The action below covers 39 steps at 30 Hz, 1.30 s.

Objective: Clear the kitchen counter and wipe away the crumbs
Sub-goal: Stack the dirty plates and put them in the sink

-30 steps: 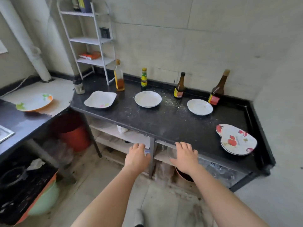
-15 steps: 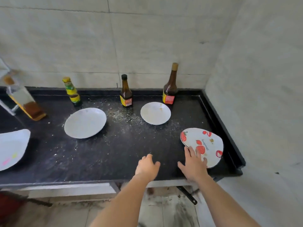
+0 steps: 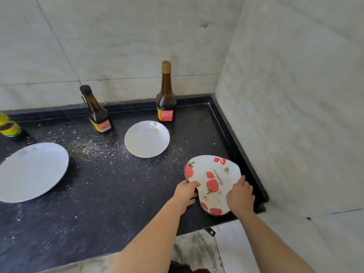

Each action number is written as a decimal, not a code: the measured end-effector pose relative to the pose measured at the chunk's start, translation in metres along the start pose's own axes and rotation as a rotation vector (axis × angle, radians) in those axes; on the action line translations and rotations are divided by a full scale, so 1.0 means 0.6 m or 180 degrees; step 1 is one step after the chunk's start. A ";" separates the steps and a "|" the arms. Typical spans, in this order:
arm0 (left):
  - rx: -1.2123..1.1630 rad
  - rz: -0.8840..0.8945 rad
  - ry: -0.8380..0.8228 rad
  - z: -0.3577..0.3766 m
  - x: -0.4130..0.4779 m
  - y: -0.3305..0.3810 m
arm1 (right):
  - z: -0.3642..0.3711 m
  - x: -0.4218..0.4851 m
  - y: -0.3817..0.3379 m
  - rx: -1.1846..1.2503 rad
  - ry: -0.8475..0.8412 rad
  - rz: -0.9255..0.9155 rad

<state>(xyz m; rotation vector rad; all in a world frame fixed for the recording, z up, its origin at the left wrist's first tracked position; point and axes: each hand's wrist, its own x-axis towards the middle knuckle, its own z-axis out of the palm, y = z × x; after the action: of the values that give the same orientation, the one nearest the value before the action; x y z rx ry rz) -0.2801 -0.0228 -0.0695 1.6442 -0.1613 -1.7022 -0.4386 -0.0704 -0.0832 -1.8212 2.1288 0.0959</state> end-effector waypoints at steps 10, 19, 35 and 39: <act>-0.0592 -0.0162 0.0018 -0.029 0.000 0.014 | -0.001 0.037 -0.009 0.2080 -0.0251 0.0565; -0.0681 0.0124 0.0540 -0.278 -0.077 -0.004 | 0.021 -0.038 -0.206 0.2166 -0.1333 0.0008; -0.0238 0.0377 0.1054 -0.809 -0.168 0.061 | 0.138 -0.248 -0.713 0.1592 -0.1706 -0.1100; 0.0070 0.0309 0.1343 -0.867 -0.149 0.082 | 0.166 -0.256 -0.784 0.1175 -0.1473 -0.1307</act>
<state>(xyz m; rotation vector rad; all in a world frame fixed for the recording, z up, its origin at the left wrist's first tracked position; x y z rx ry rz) 0.2002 0.2014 -0.0560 1.9380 -0.0533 -1.2527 0.0574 0.0182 -0.0539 -1.7601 1.3350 0.0187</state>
